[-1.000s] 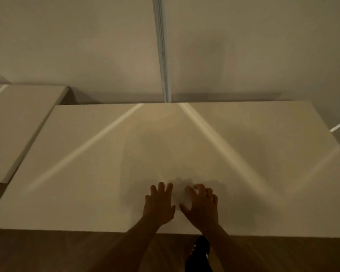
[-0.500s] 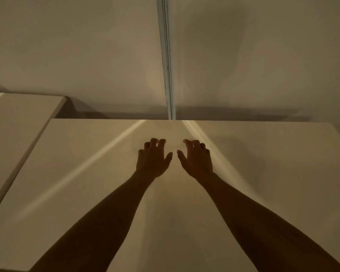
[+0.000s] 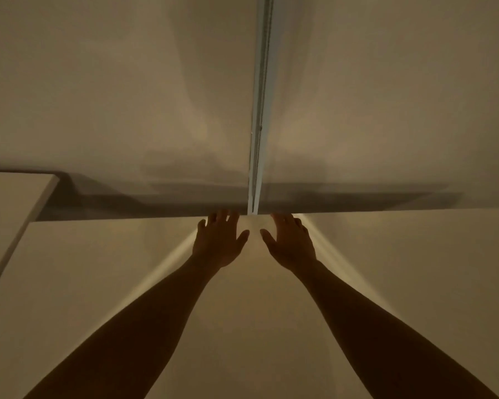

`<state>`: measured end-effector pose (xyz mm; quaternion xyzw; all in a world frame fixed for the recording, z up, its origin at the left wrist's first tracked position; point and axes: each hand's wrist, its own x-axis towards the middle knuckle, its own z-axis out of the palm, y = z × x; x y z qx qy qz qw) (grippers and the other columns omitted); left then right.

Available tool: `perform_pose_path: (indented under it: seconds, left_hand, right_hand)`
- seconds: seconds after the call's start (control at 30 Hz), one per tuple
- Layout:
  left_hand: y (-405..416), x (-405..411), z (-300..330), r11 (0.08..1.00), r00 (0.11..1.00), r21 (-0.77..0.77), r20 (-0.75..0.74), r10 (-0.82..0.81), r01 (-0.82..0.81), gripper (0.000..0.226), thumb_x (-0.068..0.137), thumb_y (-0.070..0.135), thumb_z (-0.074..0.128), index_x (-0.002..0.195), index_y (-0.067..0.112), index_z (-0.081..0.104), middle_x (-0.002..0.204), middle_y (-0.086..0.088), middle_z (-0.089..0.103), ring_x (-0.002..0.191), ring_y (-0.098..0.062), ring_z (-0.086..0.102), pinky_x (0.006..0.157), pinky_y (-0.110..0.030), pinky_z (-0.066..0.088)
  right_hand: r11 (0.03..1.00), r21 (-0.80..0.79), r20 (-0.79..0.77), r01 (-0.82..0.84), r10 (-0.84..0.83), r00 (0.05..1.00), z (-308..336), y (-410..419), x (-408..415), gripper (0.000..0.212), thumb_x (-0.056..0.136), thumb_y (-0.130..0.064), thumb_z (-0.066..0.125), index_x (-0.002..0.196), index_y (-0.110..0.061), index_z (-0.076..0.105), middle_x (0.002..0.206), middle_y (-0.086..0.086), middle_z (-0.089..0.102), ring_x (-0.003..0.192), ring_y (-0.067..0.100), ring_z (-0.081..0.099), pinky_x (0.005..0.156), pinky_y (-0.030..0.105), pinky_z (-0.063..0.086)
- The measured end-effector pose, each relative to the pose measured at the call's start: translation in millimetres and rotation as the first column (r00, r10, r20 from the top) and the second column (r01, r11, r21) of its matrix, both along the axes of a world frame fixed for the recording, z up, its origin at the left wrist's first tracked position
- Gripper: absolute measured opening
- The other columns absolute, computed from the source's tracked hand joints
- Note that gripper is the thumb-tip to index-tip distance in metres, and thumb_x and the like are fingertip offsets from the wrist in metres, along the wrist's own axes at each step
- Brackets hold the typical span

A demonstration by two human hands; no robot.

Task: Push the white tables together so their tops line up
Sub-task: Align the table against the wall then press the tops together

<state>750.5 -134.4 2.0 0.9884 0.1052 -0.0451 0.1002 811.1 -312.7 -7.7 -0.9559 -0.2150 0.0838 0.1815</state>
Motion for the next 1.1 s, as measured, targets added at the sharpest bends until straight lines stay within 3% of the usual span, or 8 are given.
perform_pose_path:
  seconds: [0.2, 0.37, 0.47, 0.6, 0.77, 0.93, 1.1]
  left_hand:
    - [24.4, 27.4, -25.0, 0.999, 0.996, -0.016, -0.073, -0.045, 0.044, 0.056, 0.100, 0.053, 0.040, 0.145, 0.020, 0.037, 0.147, -0.006, 0.046, 0.133, -0.029, 0.046, 0.106, -0.045, 0.040]
    - [29.7, 58.4, -49.4, 0.998, 0.990, -0.008, -0.126, -0.063, 0.063, 0.055, 0.101, 0.055, 0.036, 0.145, 0.021, 0.040, 0.143, -0.005, 0.051, 0.131, -0.029, 0.048, 0.108, -0.046, 0.037]
    - [40.0, 72.6, -66.2, 0.995, 0.975, 0.018, -0.200, -0.091, 0.097, 0.054, 0.101, 0.057, 0.029, 0.137, 0.023, 0.051, 0.138, -0.005, 0.058, 0.128, -0.028, 0.051, 0.109, -0.044, 0.036]
    - [49.2, 86.1, -78.2, 0.985, 0.959, -0.011, -0.228, -0.168, 0.170, 0.058, 0.100, 0.064, 0.025, 0.115, 0.021, 0.060, 0.116, -0.005, 0.069, 0.108, -0.025, 0.064, 0.095, -0.038, 0.047]
    - [43.0, 102.3, -80.8, 0.979, 0.933, -0.067, -0.297, -0.205, 0.194, 0.060, 0.100, 0.064, 0.023, 0.104, 0.017, 0.060, 0.106, -0.008, 0.070, 0.097, -0.028, 0.066, 0.084, -0.039, 0.051]
    - [39.5, 100.7, -82.2, 0.982, 0.951, 0.008, -0.250, -0.179, 0.187, 0.060, 0.100, 0.065, 0.023, 0.101, 0.017, 0.060, 0.103, -0.008, 0.070, 0.095, -0.030, 0.066, 0.079, -0.037, 0.048]
    - [40.7, 111.6, -85.7, 0.981, 0.960, 0.011, -0.211, -0.187, 0.193, 0.059, 0.100, 0.065, 0.025, 0.102, 0.018, 0.061, 0.102, -0.007, 0.071, 0.095, -0.029, 0.067, 0.076, -0.036, 0.047]
  right_hand:
    - [0.996, -0.084, -0.039, -0.028, 0.024, 0.999, -22.0, 14.0, 31.4, 0.057, 0.098, -0.048, 0.045, 0.145, -0.017, 0.036, 0.149, 0.005, 0.042, 0.138, 0.026, 0.038, 0.110, 0.041, 0.036]
    - [0.997, -0.064, -0.123, -0.046, 0.038, 0.992, -40.2, 29.1, 55.4, 0.051, 0.098, -0.046, 0.047, 0.139, -0.016, 0.042, 0.141, 0.005, 0.049, 0.130, 0.025, 0.044, 0.107, 0.041, 0.041]
    - [0.987, -0.132, -0.078, -0.091, 0.081, 0.994, -55.1, 34.9, 73.4, 0.042, 0.100, -0.045, 0.038, 0.122, -0.015, 0.055, 0.123, 0.005, 0.059, 0.115, 0.026, 0.054, 0.100, 0.038, 0.042]
    - [0.968, -0.200, -0.071, -0.152, 0.140, 0.988, -70.7, 48.2, 84.2, 0.058, 0.099, -0.047, 0.010, 0.104, -0.019, 0.060, 0.100, 0.002, 0.065, 0.096, 0.025, 0.062, 0.087, 0.036, 0.042]
    - [0.970, -0.223, 0.017, -0.094, 0.100, 0.995, -71.3, 63.3, 78.6, 0.038, 0.105, -0.032, 0.029, 0.094, -0.019, 0.063, 0.091, 0.002, 0.068, 0.088, 0.025, 0.061, 0.086, 0.039, 0.041]
    - [0.984, -0.179, 0.100, 0.001, 0.017, 0.995, -82.0, 61.3, 76.1, 0.043, 0.102, -0.032, 0.028, 0.076, -0.022, 0.062, 0.075, 0.000, 0.066, 0.077, 0.024, 0.059, 0.081, 0.038, 0.040]
    - [0.989, -0.146, 0.140, 0.031, -0.011, 0.990, -85.3, 62.8, 84.3, 0.048, 0.099, -0.033, 0.023, 0.073, -0.021, 0.062, 0.071, 0.001, 0.065, 0.073, 0.024, 0.059, 0.074, 0.038, 0.044]
